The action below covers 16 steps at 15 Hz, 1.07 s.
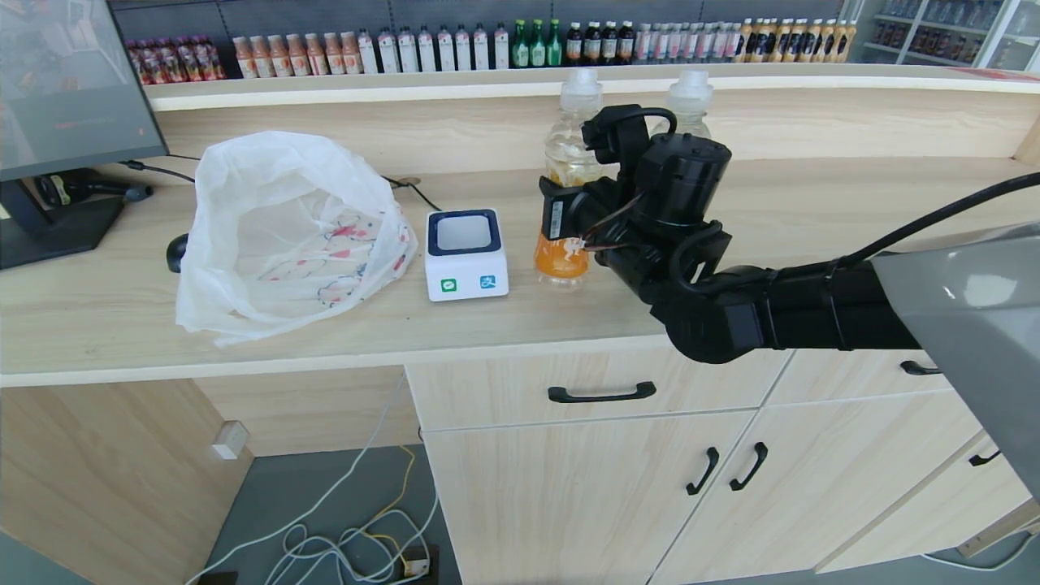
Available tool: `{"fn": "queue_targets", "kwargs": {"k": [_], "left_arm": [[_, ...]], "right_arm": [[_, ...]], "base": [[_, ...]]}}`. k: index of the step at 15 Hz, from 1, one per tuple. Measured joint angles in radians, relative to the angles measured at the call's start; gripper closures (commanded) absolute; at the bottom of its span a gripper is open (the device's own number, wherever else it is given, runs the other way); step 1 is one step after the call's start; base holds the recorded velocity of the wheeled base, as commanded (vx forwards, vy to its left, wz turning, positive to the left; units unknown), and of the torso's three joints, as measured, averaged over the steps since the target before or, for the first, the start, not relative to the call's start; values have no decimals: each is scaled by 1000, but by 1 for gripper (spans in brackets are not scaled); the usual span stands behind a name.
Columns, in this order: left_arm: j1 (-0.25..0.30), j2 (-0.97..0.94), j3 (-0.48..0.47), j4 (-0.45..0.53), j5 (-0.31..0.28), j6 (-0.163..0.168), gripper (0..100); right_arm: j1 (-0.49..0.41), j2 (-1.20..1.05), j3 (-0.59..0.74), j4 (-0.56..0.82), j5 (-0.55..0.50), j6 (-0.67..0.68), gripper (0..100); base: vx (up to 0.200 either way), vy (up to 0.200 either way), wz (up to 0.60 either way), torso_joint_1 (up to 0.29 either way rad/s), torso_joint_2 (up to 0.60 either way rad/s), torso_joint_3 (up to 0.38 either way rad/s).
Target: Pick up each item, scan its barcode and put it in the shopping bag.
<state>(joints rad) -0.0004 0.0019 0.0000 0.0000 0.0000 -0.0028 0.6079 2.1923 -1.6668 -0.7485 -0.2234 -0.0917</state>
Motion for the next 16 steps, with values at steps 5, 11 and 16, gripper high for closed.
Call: {"fn": "queue_targets", "kwargs": {"k": [5,11,16], "left_arm": [[0,0,0,0,0,0,0],[0,0,0,0,0,0,0],[0,0,0,0,0,0,0]], "right_arm": [[1,-4,-27,18,1,0,100],[16,-32,-20,16,1,0,100],[41,-74,6,14,-1,-4,100]], "base": [[0,0,0,0,0,0],[0,0,0,0,0,0],[0,0,0,0,0,0]]}}
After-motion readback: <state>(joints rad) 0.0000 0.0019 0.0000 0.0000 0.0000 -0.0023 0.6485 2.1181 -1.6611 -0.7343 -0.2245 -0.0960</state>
